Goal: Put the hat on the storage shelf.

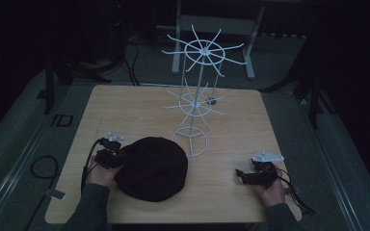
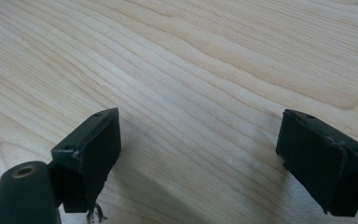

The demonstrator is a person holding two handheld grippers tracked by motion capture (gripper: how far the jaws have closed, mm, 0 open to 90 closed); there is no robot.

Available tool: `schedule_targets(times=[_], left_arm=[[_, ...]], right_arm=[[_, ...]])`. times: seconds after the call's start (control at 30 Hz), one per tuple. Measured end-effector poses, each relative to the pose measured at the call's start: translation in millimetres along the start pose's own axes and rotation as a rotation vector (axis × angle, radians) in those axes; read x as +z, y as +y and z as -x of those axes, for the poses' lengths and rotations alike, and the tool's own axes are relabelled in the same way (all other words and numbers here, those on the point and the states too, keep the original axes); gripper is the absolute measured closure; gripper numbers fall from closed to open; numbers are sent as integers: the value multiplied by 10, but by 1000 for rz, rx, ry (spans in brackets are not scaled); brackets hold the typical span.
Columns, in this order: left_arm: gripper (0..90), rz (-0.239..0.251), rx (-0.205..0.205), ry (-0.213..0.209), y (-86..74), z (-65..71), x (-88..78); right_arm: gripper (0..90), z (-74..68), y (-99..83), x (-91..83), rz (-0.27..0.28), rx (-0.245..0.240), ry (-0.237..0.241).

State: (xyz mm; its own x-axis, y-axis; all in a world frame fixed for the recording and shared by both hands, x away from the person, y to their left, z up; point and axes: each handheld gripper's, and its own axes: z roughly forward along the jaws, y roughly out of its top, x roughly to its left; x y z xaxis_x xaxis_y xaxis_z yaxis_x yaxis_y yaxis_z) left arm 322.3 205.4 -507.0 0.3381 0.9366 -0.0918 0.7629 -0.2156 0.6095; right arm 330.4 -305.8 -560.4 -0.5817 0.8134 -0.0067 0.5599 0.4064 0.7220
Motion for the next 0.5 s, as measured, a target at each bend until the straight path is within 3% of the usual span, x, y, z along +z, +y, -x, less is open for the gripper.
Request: schedule_targets(times=[0.3,0.5], left_arm=[[805,45,-96,-110,-17,-161,-59],[804,75,-138,-140,-38,-261,-128]], right_arm=[[137,0,0,0,0,0,0],[137,0,0,0,0,0,0]])
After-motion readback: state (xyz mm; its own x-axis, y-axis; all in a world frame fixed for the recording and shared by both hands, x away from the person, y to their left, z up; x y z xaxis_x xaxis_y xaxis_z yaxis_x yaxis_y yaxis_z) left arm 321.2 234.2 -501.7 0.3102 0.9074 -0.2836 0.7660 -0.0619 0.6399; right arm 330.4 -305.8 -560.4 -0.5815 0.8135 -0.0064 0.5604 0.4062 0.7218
